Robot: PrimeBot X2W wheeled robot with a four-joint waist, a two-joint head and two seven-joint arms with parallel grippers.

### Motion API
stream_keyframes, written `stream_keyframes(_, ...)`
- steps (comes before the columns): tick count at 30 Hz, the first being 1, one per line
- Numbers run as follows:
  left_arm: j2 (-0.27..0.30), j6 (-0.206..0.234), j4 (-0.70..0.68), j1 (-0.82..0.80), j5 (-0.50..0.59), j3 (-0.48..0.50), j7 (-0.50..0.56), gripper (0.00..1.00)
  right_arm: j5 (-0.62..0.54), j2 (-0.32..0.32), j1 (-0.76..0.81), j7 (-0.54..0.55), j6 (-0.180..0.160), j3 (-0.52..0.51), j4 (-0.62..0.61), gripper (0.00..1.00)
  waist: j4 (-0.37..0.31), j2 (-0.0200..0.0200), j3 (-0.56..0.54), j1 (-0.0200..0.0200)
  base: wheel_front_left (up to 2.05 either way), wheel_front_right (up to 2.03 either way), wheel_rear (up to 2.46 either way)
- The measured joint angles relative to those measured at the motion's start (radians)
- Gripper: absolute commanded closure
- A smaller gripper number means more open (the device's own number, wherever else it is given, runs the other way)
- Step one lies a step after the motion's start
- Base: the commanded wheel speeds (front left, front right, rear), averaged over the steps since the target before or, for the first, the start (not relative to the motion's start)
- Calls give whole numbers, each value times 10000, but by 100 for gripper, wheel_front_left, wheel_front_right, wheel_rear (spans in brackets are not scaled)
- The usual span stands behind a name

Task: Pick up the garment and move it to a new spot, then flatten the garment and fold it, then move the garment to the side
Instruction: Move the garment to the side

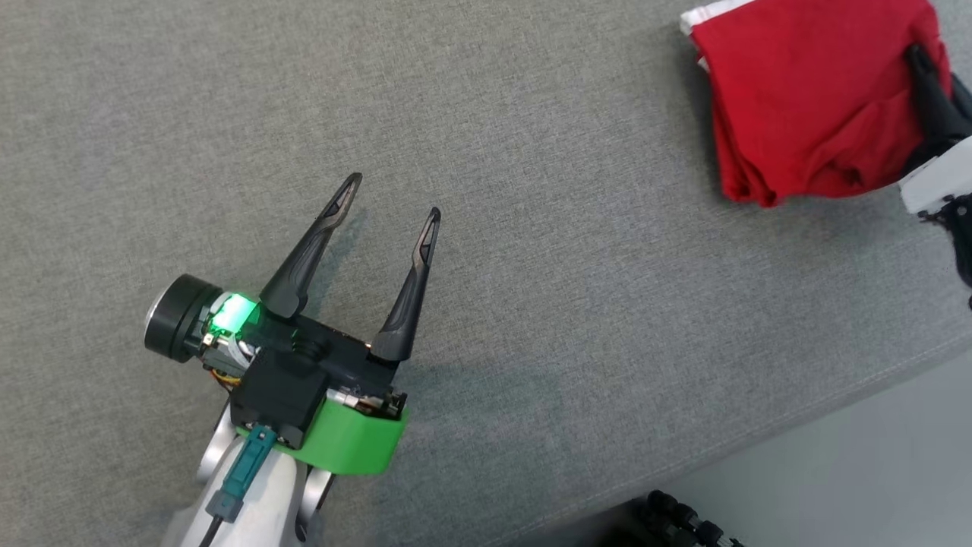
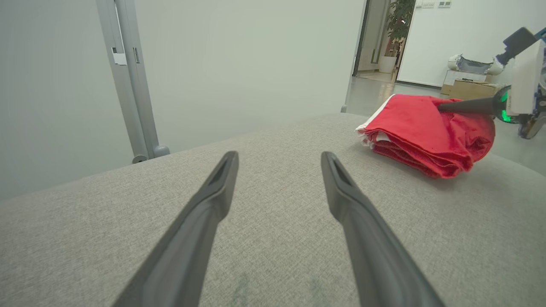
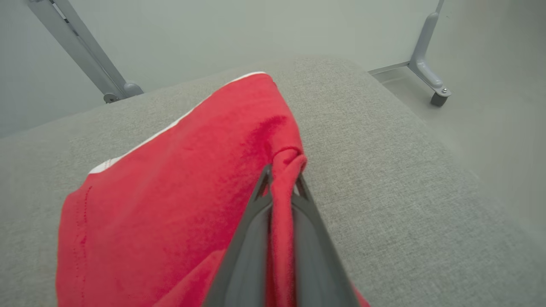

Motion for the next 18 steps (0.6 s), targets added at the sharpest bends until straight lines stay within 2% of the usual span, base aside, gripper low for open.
stream_keyframes(9,316,-44,-322,-323,48,-119,0,0,-1049,-539,-260,0,0,-1085,470,100,-20,0,941,1,0,0,0)
stream_keyframes(18,378,-40,-380,-367,31,-190,0,0,-1505,-888,-320,0,2,-2040,790,100,318,0,1032,1,0,0,0)
